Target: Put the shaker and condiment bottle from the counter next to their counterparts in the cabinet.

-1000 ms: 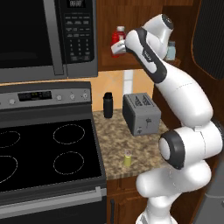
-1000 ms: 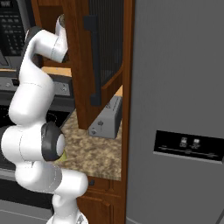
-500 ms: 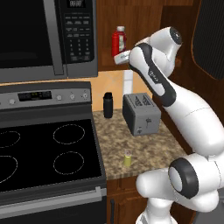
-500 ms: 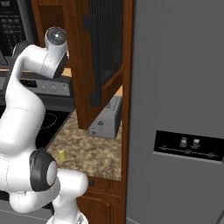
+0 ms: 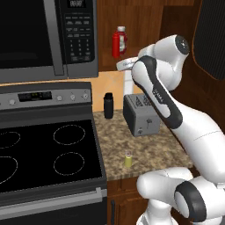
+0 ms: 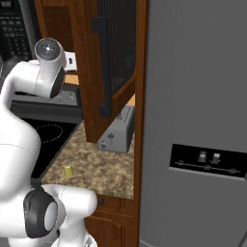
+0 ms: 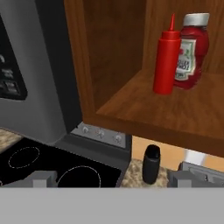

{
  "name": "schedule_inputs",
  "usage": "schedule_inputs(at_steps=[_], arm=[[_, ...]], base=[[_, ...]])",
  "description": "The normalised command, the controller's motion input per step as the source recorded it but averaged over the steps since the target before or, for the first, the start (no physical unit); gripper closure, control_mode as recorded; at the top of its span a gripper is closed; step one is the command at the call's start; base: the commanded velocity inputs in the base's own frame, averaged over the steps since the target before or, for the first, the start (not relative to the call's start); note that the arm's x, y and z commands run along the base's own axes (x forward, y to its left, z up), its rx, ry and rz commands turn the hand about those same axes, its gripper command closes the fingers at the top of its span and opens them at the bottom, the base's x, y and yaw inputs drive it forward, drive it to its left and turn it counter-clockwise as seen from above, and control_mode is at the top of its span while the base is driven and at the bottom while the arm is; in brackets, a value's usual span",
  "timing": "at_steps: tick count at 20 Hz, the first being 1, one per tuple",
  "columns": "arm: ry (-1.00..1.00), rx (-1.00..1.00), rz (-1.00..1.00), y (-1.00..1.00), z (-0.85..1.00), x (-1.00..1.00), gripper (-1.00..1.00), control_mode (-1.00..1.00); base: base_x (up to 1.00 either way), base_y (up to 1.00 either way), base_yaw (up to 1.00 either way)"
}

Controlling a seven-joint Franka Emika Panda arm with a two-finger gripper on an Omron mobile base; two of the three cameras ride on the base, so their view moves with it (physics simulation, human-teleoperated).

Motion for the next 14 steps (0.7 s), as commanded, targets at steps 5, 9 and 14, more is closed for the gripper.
schedule_inputs(at_steps=[5, 9, 14], arm=[[0.0, 0.0, -0.07, 0.0, -0.18, -0.32, -1.0, -1.0], [0.0, 0.0, -0.06, 0.0, -0.42, -0.33, -1.0, -1.0], [0.0, 0.0, -0.04, 0.0, -0.43, -0.32, -1.0, -1.0]], base=[[0.0, 0.0, 0.0], [0.0, 0.0, 0.0], [0.0, 0.0, 0.0]])
